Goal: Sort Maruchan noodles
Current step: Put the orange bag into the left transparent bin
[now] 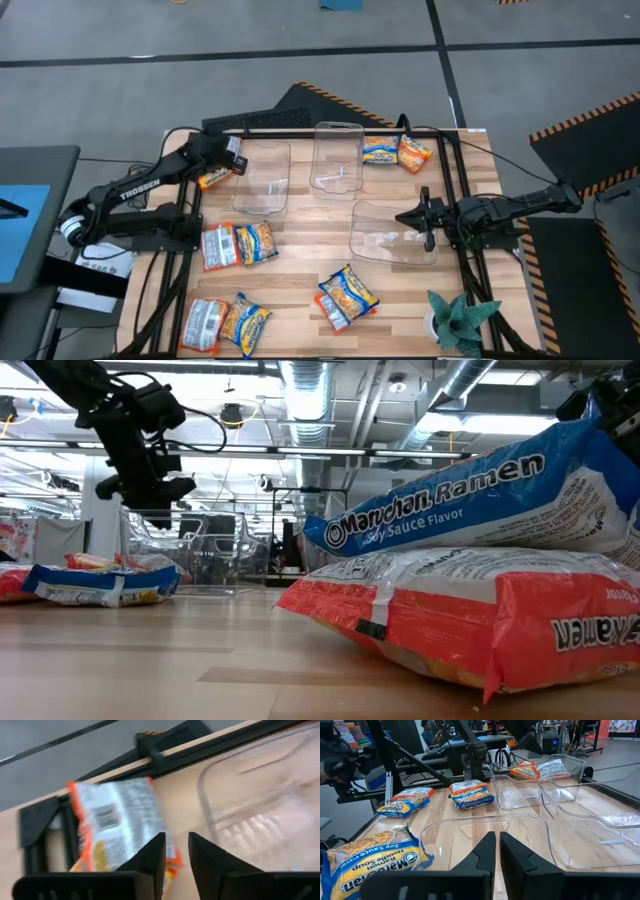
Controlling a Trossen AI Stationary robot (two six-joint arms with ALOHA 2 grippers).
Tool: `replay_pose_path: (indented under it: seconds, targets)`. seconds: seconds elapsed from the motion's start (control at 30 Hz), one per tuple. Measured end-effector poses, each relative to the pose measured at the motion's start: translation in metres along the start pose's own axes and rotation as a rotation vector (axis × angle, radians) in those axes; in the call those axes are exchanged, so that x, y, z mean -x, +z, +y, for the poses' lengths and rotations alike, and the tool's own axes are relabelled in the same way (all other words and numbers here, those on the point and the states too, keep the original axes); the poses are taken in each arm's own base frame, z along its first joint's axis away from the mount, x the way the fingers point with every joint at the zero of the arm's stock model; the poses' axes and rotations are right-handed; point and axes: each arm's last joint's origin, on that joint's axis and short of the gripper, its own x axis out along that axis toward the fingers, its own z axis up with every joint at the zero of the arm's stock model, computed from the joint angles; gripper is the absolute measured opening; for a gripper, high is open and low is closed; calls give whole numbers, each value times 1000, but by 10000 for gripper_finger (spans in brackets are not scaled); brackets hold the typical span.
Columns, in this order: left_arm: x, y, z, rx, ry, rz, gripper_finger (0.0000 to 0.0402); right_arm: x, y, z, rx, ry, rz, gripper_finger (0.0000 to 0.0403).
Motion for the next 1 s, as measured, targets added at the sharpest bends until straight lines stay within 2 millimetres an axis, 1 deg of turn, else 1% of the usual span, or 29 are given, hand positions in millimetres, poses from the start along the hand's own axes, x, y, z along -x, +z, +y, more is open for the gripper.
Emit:
replay_pose_path:
  seconds: [0.1,0.2,0.3,0.4,0.53,0.67,0.83,1.0]
  targets:
    - [-2,-6,2,46,112,-21,97,0,0,0,0,0,0,49]
    - [-7,-18,4,90,198,-26,111,0,0,0,0,0,0,49]
    - [-15,-36,6,145,221,-26,122,0,0,0,0,0,0,49]
    - [-22,-45,6,193,216,-79,128,0,0,0,0,0,-1,49]
    - [-24,-45,6,225,221,-151,129,0,0,0,0,0,-1,49]
    - [-25,-47,8,219,261,-163,129,0,0,0,0,0,0,49]
    - [-30,-61,12,250,273,-137,129,0,0,0,0,0,0,49]
    - [-31,-67,13,258,279,-146,129,0,0,0,0,0,-1,49]
